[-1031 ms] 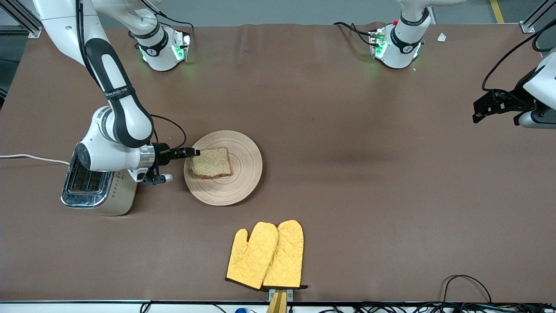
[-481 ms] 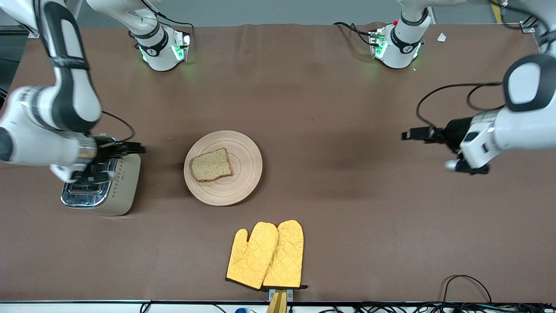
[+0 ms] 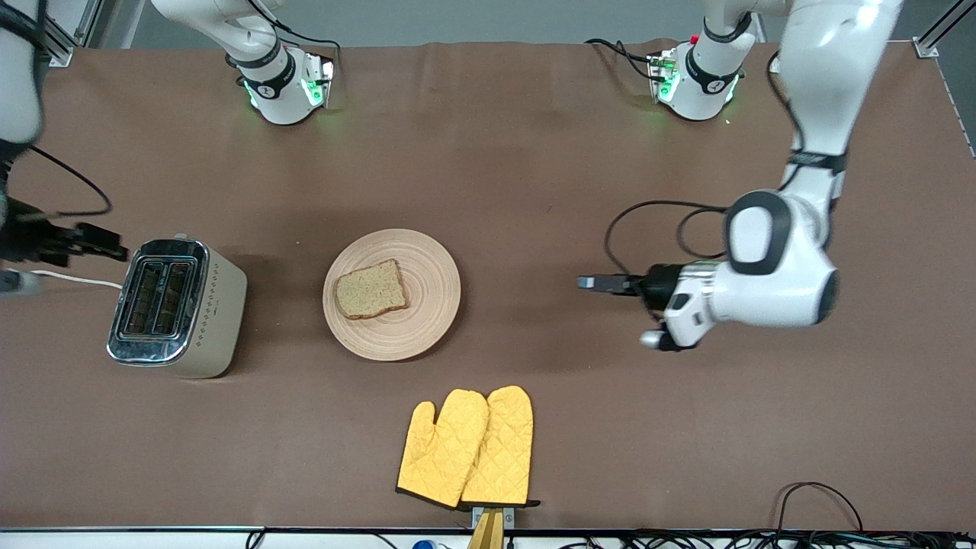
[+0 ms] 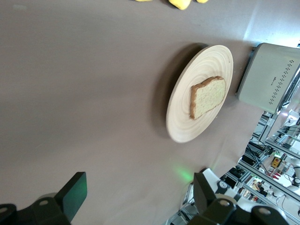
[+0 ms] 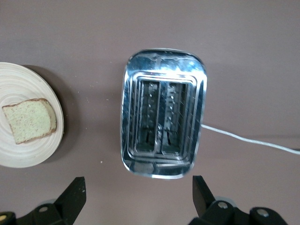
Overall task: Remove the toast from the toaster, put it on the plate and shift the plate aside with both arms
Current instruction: 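Withdraw the right gripper while the left gripper reaches the plate rim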
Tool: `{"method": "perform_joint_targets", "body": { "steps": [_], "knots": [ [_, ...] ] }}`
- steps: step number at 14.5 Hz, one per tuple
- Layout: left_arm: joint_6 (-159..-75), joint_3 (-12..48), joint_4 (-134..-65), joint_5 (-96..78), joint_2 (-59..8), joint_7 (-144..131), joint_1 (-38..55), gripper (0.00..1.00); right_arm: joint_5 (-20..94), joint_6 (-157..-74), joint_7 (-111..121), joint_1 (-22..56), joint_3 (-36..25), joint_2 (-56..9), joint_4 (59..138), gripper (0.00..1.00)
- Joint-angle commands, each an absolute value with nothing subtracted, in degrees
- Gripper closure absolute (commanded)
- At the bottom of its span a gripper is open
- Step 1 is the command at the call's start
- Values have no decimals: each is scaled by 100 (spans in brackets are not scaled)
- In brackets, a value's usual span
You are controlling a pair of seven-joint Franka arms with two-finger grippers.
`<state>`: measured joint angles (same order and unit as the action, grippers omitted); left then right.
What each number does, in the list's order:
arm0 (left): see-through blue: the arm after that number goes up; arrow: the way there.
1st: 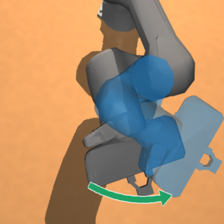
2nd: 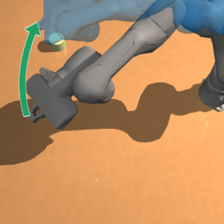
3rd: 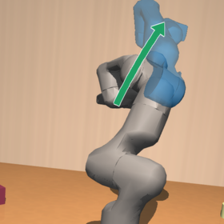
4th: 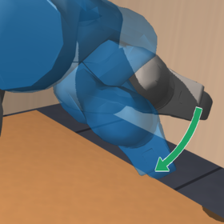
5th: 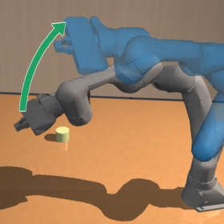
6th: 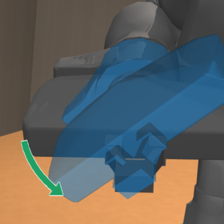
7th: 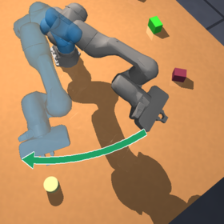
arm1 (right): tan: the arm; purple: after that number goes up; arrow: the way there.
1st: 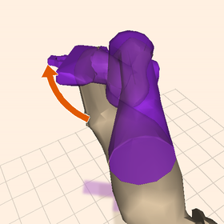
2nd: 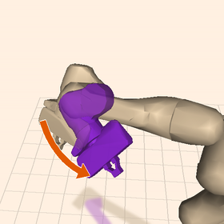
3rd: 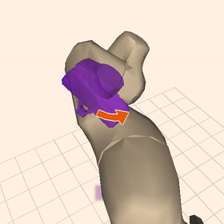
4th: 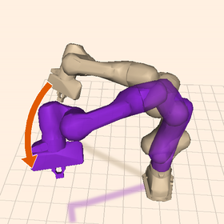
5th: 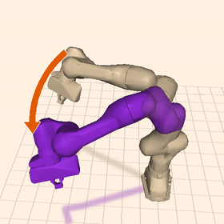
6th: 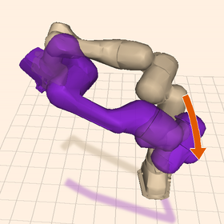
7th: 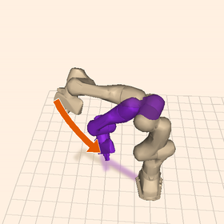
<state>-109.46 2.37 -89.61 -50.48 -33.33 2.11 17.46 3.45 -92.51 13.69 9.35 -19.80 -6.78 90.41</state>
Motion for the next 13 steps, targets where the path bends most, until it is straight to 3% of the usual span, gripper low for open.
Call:
{"method": "perform_joint_targets", "body": {
  "steps": [1, 5, 13],
  "knots": [
    [-11799, 202, -8490, -5500, -4050, 202, 2309, 0, 18, -9009, 1195, 958, -1969, -11, 9306, 0],
    [-12629, 202, -8017, -5958, -4797, 202, 2996, 0, 18, -9035, 470, 1150, -1742, 509, 9782, 0],
    [-13885, 281, -7497, -6302, -5528, 211, 3770, 1, -166, -9035, 308, 1204, -1635, 448, 9650, 0]
  ]
}}
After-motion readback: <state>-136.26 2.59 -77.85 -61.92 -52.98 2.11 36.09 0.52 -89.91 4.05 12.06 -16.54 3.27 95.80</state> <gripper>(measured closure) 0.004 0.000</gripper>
